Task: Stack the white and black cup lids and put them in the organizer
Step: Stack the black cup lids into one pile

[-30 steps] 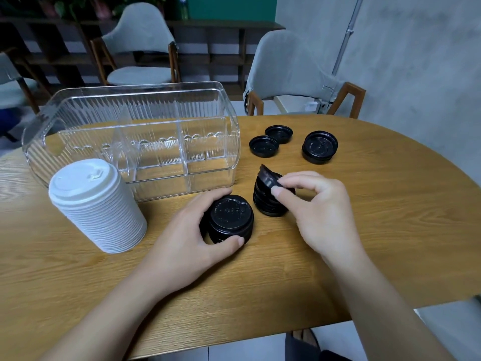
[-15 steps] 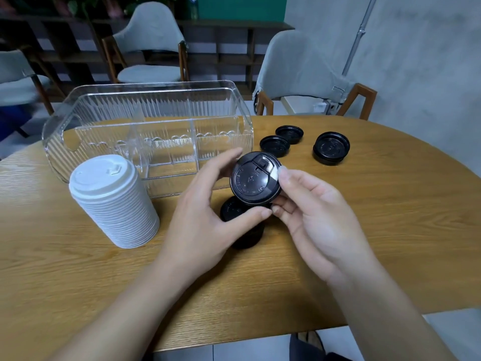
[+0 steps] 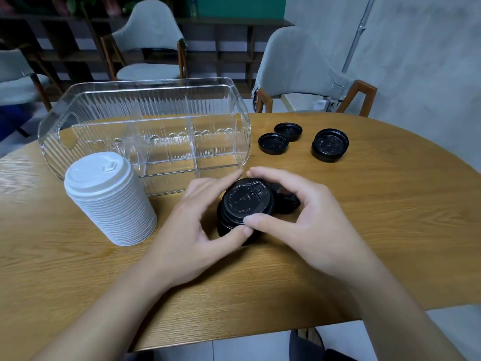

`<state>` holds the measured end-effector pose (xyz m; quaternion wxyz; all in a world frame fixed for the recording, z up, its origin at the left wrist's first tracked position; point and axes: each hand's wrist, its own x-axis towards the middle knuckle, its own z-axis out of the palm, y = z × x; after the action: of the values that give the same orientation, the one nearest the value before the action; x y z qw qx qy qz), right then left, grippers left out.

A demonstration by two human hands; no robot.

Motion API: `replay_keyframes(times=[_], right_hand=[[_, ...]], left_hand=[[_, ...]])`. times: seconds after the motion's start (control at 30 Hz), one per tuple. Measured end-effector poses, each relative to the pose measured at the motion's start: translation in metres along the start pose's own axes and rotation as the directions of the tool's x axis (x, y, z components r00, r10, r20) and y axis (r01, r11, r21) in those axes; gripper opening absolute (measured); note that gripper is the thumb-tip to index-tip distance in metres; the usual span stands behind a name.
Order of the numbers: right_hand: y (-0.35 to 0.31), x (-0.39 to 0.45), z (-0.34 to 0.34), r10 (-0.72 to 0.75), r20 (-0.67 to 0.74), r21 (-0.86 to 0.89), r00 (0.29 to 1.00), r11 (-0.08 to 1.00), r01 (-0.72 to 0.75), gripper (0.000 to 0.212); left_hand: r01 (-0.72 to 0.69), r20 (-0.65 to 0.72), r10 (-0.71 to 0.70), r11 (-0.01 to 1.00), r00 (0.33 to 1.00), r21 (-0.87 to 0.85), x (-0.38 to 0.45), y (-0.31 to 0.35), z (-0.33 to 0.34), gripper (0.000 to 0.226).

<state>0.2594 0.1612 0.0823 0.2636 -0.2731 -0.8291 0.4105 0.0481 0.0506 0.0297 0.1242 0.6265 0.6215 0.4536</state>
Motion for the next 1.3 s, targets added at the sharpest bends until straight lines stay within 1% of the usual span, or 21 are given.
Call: replay_keyframes(times=[0.17, 0.23, 0.33, 0.43, 0.53, 0.67, 0.77, 0.9, 1.03, 1.17, 1.3], right_hand=[[0.011, 0.002, 0.005, -0.004, -0.006, -0.108, 1.0, 0.994, 0.003, 0.065], [0.014, 0.003, 0.007, -0.012, -0.047, -0.164, 0.999, 0.987, 0.005, 0.063], [0.017, 0.005, 0.013, -0.026, -0.145, -0.198, 0.989, 0.98, -0.003, 0.058], [0.016, 0.005, 0.017, -0.003, -0.137, -0.182, 0.991, 0.983, -0.022, 0.057], [0.014, 0.004, 0.019, 0.015, -0.115, -0.195, 0.993, 0.98, -0.037, 0.058], [0.014, 0.003, 0.023, 0.004, -0.111, -0.294, 0.994, 0.955, -0.036, 0.055], [0.015, 0.002, 0.023, 0.032, -0.071, -0.315, 0.997, 0.948, -0.053, 0.058], [0.016, 0.004, 0.02, 0.023, -0.048, -0.333, 0.999, 0.942, -0.037, 0.061], [0.017, 0.005, 0.023, 0.027, -0.084, -0.321, 0.996, 0.946, -0.053, 0.061], [0.011, 0.004, 0.031, 0.068, -0.156, -0.333, 0.985, 0.936, -0.118, 0.061], [0.008, 0.002, 0.035, 0.062, -0.171, -0.341, 0.983, 0.933, -0.118, 0.061]], left_hand=[[0.046, 0.021, -0.046, 0.999, 0.999, -0.014, -0.002, -0.003, -0.001, 0.096], [0.053, 0.033, -0.052, 0.999, 0.998, -0.011, -0.001, -0.004, 0.0, 0.103], [0.137, 0.047, -0.136, 0.99, 0.99, -0.024, 0.0, -0.009, 0.001, 0.115], [0.204, 0.089, -0.202, 0.979, 0.975, -0.02, 0.001, -0.012, 0.002, 0.125], [0.207, 0.102, -0.206, 0.978, 0.973, -0.003, 0.002, -0.011, 0.003, 0.122], [0.197, 0.149, -0.193, 0.98, 0.97, -0.012, 0.003, -0.009, 0.003, 0.118], [0.197, 0.162, -0.193, 0.98, 0.968, -0.005, 0.003, -0.01, 0.003, 0.117], [0.197, 0.188, -0.194, 0.98, 0.963, 0.003, 0.002, -0.011, 0.002, 0.118], [0.204, 0.171, -0.207, 0.978, 0.963, 0.032, 0.003, -0.013, 0.003, 0.118], [0.213, 0.125, -0.22, 0.975, 0.967, 0.069, 0.002, -0.014, 0.004, 0.116], [0.211, 0.102, -0.22, 0.973, 0.97, 0.095, 0.001, -0.013, 0.005, 0.113]])
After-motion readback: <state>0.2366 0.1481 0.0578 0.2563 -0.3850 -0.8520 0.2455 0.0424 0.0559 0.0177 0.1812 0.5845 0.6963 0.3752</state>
